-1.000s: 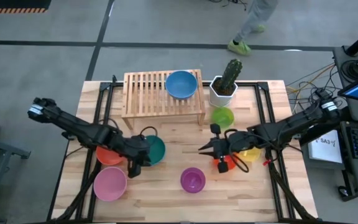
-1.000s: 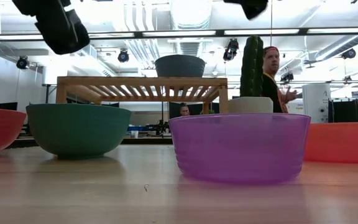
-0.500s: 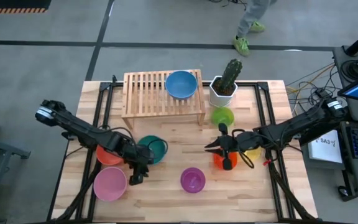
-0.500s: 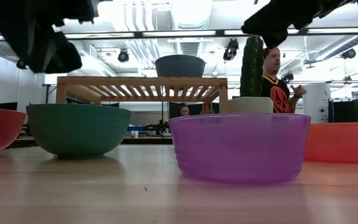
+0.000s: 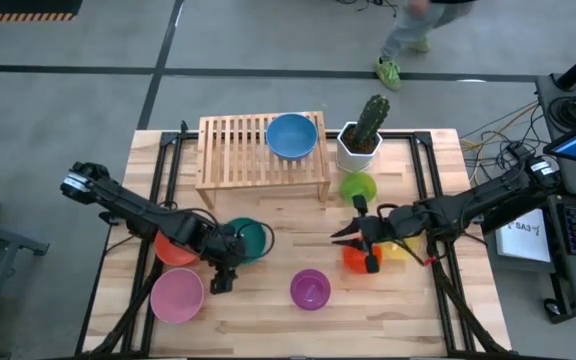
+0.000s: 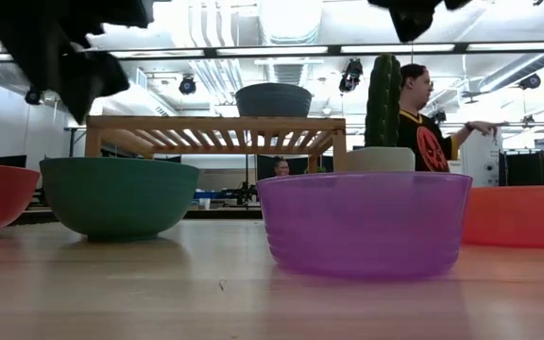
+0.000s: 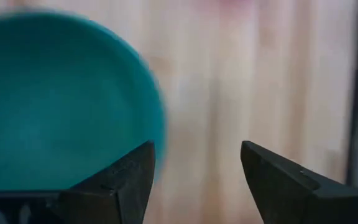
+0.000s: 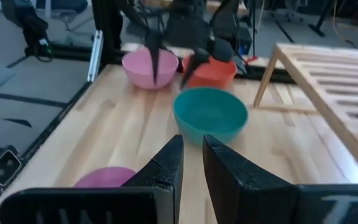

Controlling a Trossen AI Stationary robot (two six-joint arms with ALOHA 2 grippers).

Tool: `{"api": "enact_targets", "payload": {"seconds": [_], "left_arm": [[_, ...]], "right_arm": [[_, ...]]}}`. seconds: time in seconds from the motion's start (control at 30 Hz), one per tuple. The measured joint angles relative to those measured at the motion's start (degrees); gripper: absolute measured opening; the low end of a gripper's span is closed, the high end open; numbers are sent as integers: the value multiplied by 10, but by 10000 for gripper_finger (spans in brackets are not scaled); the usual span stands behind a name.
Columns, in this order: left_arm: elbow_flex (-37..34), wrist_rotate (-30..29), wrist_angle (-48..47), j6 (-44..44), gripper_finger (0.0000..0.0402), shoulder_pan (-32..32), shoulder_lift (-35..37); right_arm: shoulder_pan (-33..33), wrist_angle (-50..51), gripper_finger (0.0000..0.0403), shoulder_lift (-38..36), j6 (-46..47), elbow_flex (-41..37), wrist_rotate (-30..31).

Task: Place and stack bowls onto a shelf
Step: Stack the green bowl on top of the blue bowl on the shelf

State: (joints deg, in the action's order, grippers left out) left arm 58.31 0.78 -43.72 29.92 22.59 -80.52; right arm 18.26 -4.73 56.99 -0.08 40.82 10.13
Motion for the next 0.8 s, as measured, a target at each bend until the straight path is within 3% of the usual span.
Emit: {"api": "enact_targets", "payload": {"seconds": [0.13,0.5,0.63,0.8], "left_arm": [[2,-30,17,-20,220,6,-16],[4,-39,22,-20,214,7,-115],[22,-39,27,-8,185,7,-132],[28,-39,26,-3,113,9,-138]], "right_arm": [[0,1,52,-3,-5,-1,-1],[20,3,52,5,5,-3,-1],[32,3,52,5,5,-3,-1],[42,2,52,5,5,-3,-1]]}}
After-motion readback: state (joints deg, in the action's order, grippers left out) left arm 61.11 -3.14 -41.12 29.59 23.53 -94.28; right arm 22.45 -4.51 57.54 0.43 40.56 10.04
